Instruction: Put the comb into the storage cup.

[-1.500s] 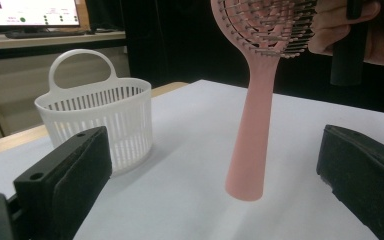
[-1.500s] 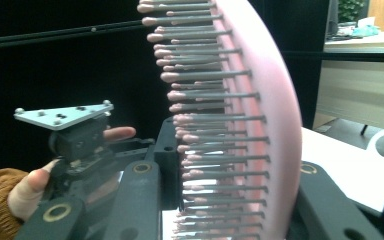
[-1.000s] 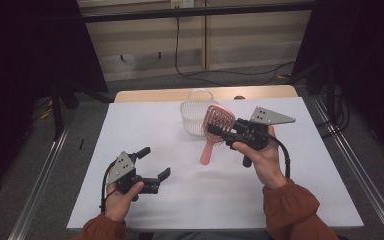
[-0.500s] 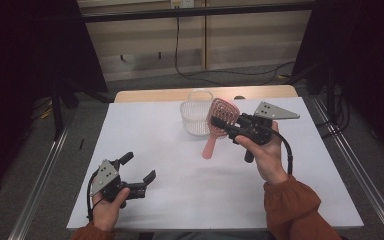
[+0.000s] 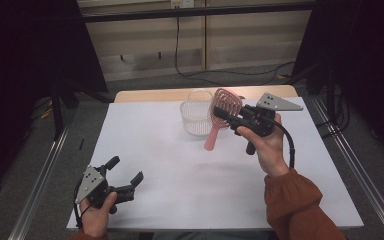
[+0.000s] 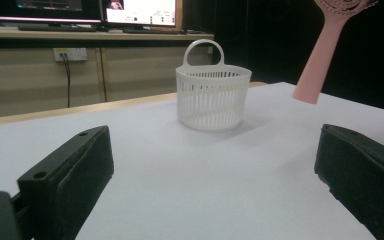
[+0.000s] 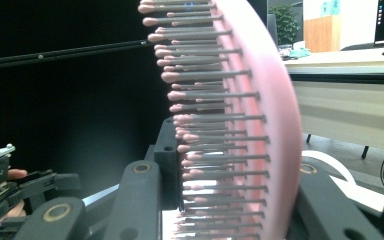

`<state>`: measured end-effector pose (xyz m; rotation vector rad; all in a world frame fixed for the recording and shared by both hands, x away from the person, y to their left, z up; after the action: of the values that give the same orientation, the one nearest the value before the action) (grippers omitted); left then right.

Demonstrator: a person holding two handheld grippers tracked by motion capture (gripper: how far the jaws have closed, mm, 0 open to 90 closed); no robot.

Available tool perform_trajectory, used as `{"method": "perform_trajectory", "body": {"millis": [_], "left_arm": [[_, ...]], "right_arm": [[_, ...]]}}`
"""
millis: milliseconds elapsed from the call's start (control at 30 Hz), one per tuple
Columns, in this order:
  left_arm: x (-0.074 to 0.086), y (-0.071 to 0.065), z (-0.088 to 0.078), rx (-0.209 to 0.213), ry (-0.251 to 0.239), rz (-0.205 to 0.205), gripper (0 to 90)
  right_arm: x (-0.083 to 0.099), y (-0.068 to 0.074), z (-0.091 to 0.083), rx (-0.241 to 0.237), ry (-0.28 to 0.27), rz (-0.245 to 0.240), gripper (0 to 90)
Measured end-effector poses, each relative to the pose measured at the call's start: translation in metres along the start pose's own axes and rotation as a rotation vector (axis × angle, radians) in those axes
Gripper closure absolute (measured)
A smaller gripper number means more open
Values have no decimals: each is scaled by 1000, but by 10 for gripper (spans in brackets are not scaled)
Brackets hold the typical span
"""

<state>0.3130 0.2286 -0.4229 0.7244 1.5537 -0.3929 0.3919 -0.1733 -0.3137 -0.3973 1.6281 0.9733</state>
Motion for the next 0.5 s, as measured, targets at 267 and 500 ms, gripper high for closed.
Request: {"method": "perform_trajectory", "body": {"millis": [267,500], "left_arm": [[0,0,2,-3,-2,-2,24],[2,2,3,-14,6,-4,24]], "right_arm": [[-10,-3,2,18,-15,-10,643],[-19,-4,12,31,-14,-21,642]]}}
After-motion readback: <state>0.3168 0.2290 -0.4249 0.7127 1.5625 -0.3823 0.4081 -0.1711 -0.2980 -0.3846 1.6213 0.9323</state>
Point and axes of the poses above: each handheld gripper's, and its own axes: z roughly forward along the jaws, x roughly out of its underside, y roughly to its left, the point moved 2 cm from there along z, roughly forward along the jaws, and after that the axes turned 12 degrees about z, right-handed, at the moved point
